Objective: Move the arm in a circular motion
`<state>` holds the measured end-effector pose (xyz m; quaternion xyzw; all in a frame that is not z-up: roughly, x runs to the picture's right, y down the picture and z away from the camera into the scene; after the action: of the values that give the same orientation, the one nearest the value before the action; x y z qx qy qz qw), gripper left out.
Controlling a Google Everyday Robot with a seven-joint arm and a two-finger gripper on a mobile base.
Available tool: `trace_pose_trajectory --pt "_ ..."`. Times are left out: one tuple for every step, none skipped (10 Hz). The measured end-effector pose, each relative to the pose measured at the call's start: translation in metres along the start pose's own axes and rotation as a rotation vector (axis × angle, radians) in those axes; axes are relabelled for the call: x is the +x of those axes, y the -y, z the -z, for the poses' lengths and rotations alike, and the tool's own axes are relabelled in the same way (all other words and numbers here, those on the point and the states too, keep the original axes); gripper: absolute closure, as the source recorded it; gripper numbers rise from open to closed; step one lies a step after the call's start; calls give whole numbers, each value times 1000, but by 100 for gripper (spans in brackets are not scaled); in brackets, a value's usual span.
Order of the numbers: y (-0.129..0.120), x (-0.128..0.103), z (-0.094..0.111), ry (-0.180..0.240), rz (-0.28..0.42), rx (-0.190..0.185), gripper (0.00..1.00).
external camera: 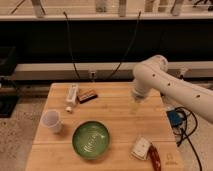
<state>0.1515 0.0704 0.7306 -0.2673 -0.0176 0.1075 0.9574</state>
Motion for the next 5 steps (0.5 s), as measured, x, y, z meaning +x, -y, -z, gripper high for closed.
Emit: trace_pose_trajectory --pt "-1 0 0 0 0 0 20" --pt "-1 0 0 1 0 1 20" --pt "-1 0 1 1 -2 2 20" --pt "0 1 2 3 -4 2 20" --pt "0 2 1 3 -7 2 20"
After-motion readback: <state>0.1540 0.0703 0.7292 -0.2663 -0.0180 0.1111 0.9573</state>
